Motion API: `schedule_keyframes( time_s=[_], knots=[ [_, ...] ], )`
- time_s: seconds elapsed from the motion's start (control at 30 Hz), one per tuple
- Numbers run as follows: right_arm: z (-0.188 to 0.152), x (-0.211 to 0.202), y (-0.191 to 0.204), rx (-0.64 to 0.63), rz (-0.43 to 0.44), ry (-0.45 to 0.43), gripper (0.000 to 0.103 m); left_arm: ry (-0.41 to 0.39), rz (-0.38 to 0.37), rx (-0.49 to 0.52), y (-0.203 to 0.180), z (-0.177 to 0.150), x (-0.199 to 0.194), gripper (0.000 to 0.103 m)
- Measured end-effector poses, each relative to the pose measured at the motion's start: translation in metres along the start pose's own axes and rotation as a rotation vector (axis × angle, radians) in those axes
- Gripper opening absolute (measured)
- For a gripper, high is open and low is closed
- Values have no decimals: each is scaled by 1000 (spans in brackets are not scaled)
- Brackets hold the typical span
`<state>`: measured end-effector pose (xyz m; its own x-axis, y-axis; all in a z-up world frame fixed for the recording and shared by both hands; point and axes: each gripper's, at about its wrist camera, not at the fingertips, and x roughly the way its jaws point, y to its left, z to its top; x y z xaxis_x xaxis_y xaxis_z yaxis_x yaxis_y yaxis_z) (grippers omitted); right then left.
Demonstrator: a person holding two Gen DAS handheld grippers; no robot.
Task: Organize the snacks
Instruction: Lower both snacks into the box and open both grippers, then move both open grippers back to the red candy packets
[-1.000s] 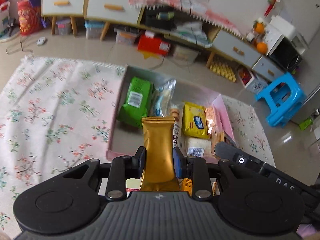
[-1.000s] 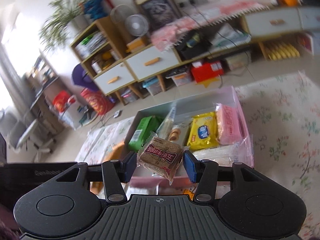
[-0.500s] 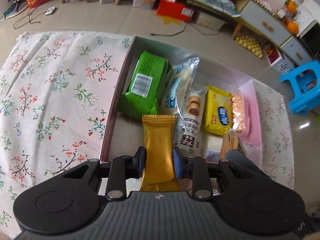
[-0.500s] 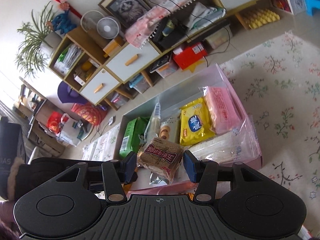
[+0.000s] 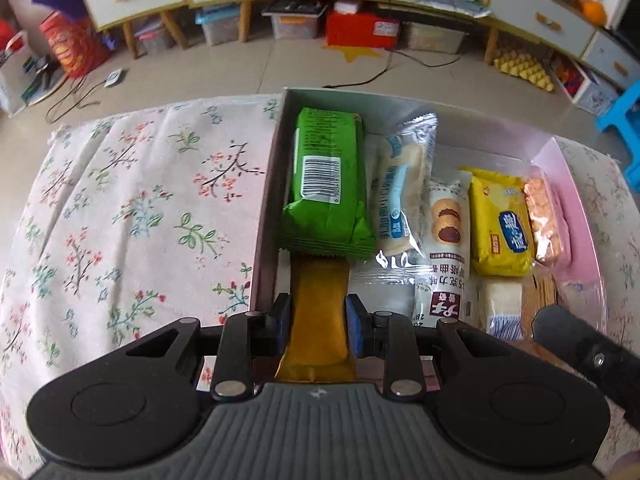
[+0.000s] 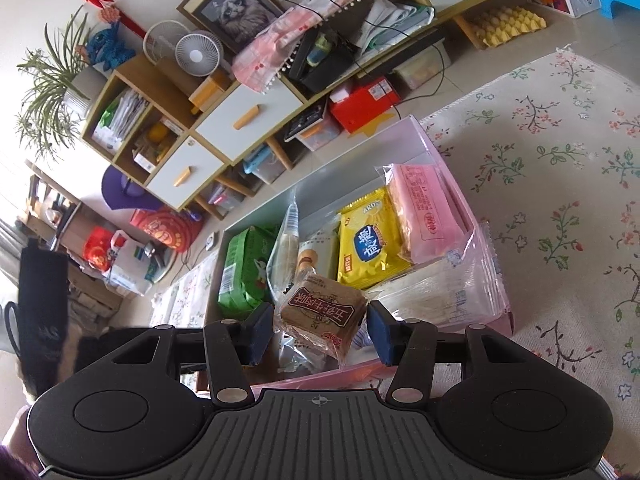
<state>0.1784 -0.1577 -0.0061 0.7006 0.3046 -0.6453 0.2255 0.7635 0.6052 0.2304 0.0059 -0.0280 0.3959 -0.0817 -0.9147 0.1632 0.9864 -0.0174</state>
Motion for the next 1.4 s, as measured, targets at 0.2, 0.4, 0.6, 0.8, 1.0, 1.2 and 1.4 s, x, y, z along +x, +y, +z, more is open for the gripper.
schedule_keyframes(
  time_s=[0.2, 0.4, 0.6, 0.8, 1.0, 1.2, 1.4],
  knots=[
    [0, 1, 4, -23, -1, 10, 53, -19, -18, 18, 0, -1, -6, 31],
    [4, 0, 5, -12, 5, 18, 74, -45, -29, 41, -3, -6, -15, 51],
    [5, -10, 8, -26, 6, 0, 74, -69, -59, 46, 1, -14, -29, 60],
    [5, -24, 16, -88, -14, -12, 75, -97, -79, 40, 2, -27, -42, 75],
    [2, -38, 22, -147, -53, 2, 77, -114, -96, 39, 7, -42, -53, 81],
    [-7, -51, 31, -193, -79, 24, 83, -147, -104, 26, 11, -62, -70, 91],
    [-15, -59, 35, -229, -107, 57, 86, -180, -97, -7, 22, -87, -82, 101]
  ],
)
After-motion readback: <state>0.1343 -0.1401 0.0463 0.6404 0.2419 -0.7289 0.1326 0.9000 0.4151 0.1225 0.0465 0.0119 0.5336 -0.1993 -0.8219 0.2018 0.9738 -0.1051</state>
